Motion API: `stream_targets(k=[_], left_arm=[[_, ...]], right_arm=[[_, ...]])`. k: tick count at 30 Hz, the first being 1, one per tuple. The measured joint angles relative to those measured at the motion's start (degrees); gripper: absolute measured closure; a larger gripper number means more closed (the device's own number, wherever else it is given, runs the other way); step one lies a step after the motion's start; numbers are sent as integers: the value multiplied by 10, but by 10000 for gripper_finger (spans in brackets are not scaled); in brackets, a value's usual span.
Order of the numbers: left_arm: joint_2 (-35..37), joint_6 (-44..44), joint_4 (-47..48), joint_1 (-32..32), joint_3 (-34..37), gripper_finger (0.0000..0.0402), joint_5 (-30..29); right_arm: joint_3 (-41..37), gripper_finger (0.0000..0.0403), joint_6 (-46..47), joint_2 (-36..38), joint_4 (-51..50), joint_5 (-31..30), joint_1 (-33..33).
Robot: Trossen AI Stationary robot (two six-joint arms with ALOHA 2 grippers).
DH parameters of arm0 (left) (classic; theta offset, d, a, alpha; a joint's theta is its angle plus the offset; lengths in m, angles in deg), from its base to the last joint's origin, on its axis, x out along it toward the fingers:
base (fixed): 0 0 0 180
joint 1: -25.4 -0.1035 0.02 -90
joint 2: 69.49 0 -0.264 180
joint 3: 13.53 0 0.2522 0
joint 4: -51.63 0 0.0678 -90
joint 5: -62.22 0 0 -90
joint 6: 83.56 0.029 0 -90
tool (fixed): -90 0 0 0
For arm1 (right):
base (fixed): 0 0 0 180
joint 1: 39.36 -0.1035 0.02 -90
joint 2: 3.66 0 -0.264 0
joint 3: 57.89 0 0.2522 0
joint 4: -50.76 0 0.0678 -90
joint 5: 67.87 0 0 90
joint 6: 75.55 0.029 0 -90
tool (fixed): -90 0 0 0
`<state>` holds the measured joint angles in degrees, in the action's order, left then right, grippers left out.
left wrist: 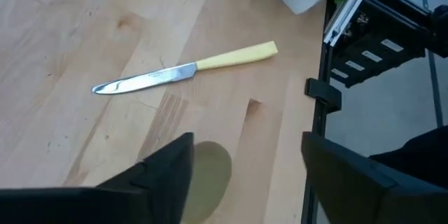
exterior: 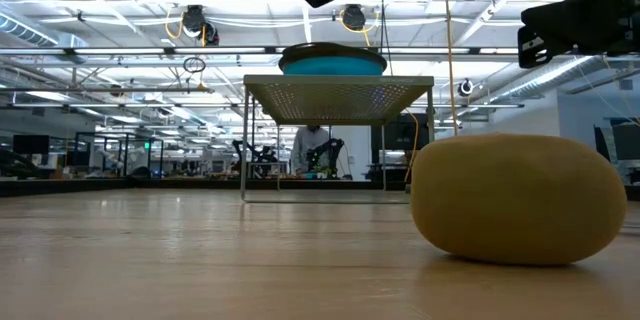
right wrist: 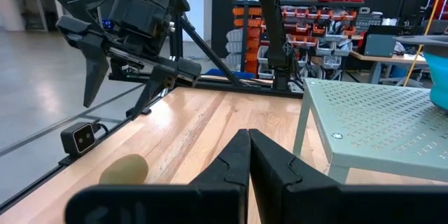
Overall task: Pick & Place Fruit
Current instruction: Put the kiwi into the blue strainer bowl on the shelf
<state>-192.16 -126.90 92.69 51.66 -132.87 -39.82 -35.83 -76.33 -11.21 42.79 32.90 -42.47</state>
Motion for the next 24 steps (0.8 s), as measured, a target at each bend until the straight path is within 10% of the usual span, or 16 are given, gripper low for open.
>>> stream_targets(k=[24], left_arm=[[0, -6, -65, -13, 0, 82, 21]], right_arm=[[0, 403, 1, 0, 0, 0, 0]])
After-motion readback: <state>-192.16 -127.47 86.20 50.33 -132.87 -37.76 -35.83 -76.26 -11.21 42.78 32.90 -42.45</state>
